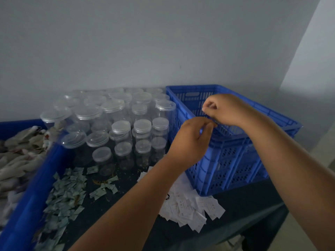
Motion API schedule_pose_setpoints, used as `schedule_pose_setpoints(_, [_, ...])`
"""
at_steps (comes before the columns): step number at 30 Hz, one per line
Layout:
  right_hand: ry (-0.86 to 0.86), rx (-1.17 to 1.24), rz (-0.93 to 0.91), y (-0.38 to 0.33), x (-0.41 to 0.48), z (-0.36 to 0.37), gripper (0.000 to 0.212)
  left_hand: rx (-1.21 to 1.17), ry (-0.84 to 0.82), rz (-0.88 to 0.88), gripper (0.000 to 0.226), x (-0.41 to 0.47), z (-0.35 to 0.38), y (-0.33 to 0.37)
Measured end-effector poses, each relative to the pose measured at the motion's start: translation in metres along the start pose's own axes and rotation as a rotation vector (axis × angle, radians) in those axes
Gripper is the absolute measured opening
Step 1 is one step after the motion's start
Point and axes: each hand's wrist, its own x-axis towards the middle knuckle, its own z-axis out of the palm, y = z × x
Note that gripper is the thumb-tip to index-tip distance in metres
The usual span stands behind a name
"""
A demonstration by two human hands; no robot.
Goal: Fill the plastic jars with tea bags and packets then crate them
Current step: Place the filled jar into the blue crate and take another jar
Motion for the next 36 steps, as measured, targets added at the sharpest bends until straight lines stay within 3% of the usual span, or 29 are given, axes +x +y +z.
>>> schedule_pose_setpoints(3, [0.296,0.244,-0.203,-0.031,-0.039,0.001,0.026,0.016,0.001,-0.073,0.029,-0.023,-0.029,-0.009])
schedule_pose_setpoints(6, [0.155,0.487,-0.470,-0.076,-0.078,0.020,0.024,0.129,-0.025,-0.166,0.029,-0.058,-0.058,-0.034])
schedule_pose_setpoints(9, [0.171,0.450,-0.597,-0.107,-0.096,0.073,0.018,0.231,0.034,-0.344,0.028,-0.109,-0.076,-0.070])
schedule_pose_setpoints(11, [0.206,0.372,-0.551,-0.120,-0.089,0.110,0.024,0.208,0.076,-0.494,0.025,-0.143,-0.080,-0.099])
schedule_pose_setpoints(14, [0.072,0.319,-0.397,-0.137,-0.052,0.138,0.050,0.267,0.102,-0.656,0.022,-0.185,-0.085,-0.142])
schedule_pose_setpoints(20, [0.107,-0.041,-0.261,-0.159,0.028,0.163,0.076,0.168,0.181,-0.715,0.016,-0.212,-0.090,-0.178])
schedule_pose_setpoints(22, [0.108,-0.055,-0.221,-0.158,0.040,0.171,0.079,0.173,0.172,-0.732,0.018,-0.210,-0.090,-0.183])
schedule_pose_setpoints(27, [0.251,0.162,-0.267,-0.155,0.038,0.163,0.072,0.076,0.212,-0.744,0.026,-0.212,-0.093,-0.188])
schedule_pose_setpoints(31, [0.400,0.586,-0.262,-0.157,-0.004,0.148,0.065,0.029,0.240,-0.746,0.030,-0.212,-0.093,-0.188])
schedule_pose_setpoints(36, [0.224,0.941,-0.091,-0.176,-0.096,0.183,0.083,-0.022,0.340,-0.679,0.030,-0.214,-0.090,-0.182])
